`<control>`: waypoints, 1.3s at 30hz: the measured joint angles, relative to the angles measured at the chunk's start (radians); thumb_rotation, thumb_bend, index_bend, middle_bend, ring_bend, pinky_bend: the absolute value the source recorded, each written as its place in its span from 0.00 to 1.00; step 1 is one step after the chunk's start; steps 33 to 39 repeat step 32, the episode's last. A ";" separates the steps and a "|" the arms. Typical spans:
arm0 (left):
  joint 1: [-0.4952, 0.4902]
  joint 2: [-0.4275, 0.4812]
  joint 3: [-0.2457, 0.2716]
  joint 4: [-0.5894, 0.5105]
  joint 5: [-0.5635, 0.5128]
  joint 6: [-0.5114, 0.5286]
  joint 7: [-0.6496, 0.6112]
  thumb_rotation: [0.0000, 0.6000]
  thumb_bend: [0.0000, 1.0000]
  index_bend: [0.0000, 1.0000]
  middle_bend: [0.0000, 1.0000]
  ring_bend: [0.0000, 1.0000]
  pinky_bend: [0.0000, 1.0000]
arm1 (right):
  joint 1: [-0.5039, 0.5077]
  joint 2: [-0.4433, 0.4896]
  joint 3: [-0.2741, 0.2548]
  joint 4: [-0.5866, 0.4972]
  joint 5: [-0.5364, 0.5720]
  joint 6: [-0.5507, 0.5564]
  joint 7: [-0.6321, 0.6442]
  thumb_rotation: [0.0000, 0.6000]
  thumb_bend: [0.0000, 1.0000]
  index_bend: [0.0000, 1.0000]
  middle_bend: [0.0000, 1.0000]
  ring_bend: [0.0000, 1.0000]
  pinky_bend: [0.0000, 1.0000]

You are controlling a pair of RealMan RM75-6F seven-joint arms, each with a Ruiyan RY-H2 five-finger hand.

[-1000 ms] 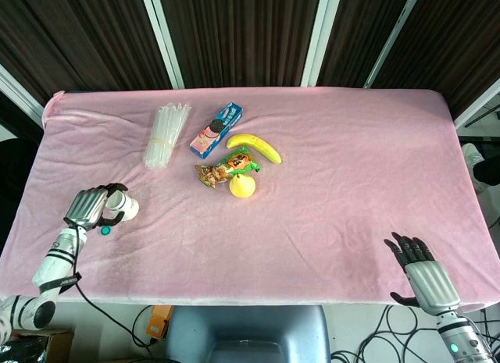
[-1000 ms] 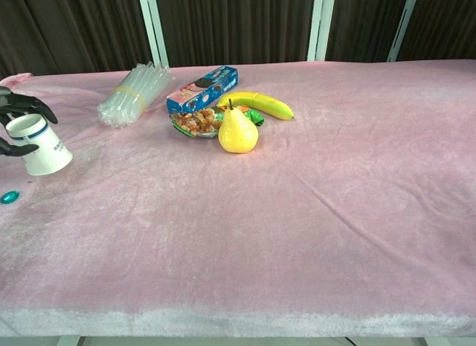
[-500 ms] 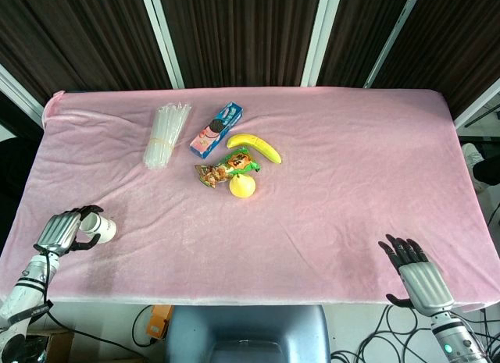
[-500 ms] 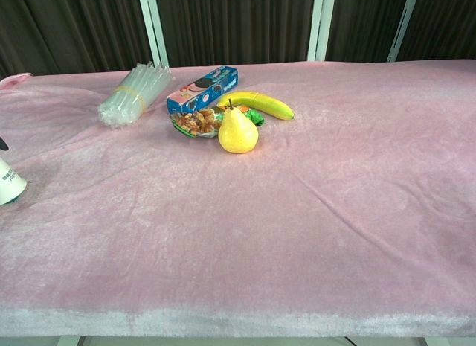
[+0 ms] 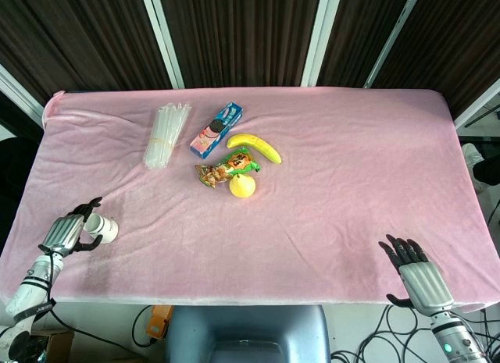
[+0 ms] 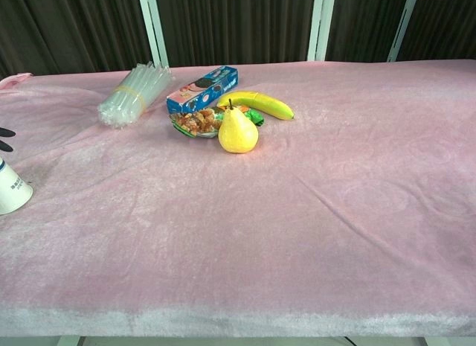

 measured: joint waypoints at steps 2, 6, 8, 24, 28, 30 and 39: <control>0.003 -0.003 0.002 0.010 0.016 0.019 -0.006 1.00 0.37 0.00 0.00 0.00 0.13 | 0.000 0.000 -0.001 0.000 0.000 0.000 0.000 1.00 0.25 0.00 0.00 0.00 0.00; 0.018 0.004 0.006 0.007 0.040 0.077 -0.006 1.00 0.36 0.00 0.00 0.00 0.13 | 0.000 0.000 -0.001 0.000 -0.001 0.000 0.001 1.00 0.25 0.00 0.00 0.00 0.00; 0.033 0.016 0.006 -0.014 0.049 0.118 -0.004 1.00 0.36 0.00 0.00 0.00 0.14 | 0.000 0.000 -0.001 0.000 -0.001 0.001 0.001 1.00 0.25 0.00 0.00 0.00 0.00; 0.362 0.116 0.113 -0.267 0.268 0.692 0.115 1.00 0.35 0.00 0.00 0.00 0.07 | -0.002 0.001 -0.002 0.002 -0.007 0.008 0.005 1.00 0.25 0.00 0.00 0.00 0.00; 0.366 0.117 0.124 -0.281 0.271 0.666 0.148 1.00 0.35 0.00 0.00 0.00 0.07 | -0.006 0.005 -0.005 0.001 -0.017 0.019 0.012 1.00 0.25 0.00 0.00 0.00 0.00; 0.361 0.119 0.129 -0.292 0.273 0.640 0.170 1.00 0.35 0.00 0.00 0.00 0.07 | -0.007 0.007 -0.006 0.002 -0.017 0.019 0.017 1.00 0.25 0.00 0.00 0.00 0.00; 0.359 0.122 0.131 -0.298 0.277 0.630 0.174 1.00 0.36 0.00 0.00 0.00 0.07 | -0.007 0.008 -0.006 0.003 -0.016 0.018 0.018 1.00 0.25 0.00 0.00 0.00 0.00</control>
